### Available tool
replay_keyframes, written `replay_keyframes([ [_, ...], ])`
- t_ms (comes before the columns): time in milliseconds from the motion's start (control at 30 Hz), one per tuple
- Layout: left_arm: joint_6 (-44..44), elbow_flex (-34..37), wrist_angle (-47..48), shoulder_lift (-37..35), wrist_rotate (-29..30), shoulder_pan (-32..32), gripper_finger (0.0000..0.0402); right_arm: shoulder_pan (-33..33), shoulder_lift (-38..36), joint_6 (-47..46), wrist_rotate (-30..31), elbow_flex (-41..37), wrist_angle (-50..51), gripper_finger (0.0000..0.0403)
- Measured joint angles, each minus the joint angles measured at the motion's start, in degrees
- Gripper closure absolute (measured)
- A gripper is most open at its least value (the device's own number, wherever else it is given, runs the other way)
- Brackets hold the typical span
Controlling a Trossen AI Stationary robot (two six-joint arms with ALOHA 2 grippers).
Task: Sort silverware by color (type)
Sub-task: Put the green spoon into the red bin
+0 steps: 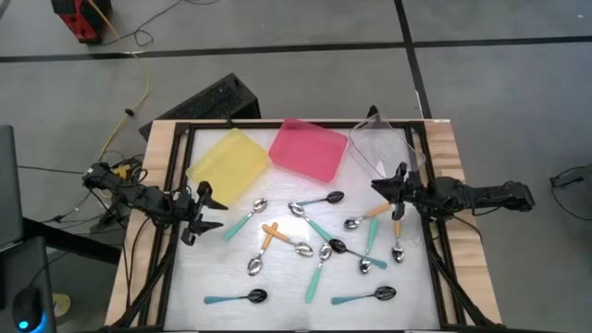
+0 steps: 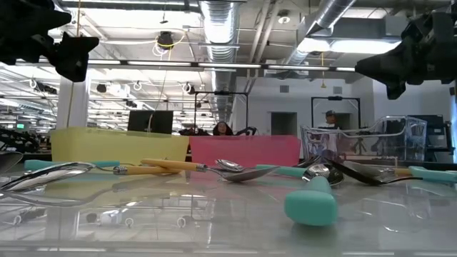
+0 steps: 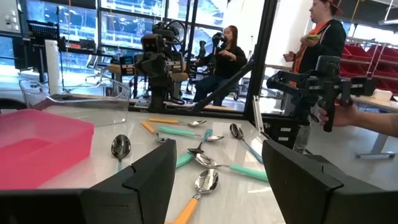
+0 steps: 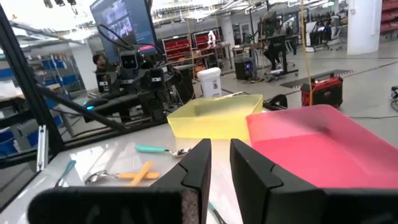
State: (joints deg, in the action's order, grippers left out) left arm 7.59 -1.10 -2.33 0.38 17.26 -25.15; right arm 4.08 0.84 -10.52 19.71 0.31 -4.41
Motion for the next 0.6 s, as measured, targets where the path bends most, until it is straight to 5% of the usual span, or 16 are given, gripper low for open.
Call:
replay_keyframes([
  [600,9.1,0.0,-4.8,0.0,14.8,0.0,0.0176,0.2,0.0,-10.2,-0.1,0.0,-1.9,0.0316],
])
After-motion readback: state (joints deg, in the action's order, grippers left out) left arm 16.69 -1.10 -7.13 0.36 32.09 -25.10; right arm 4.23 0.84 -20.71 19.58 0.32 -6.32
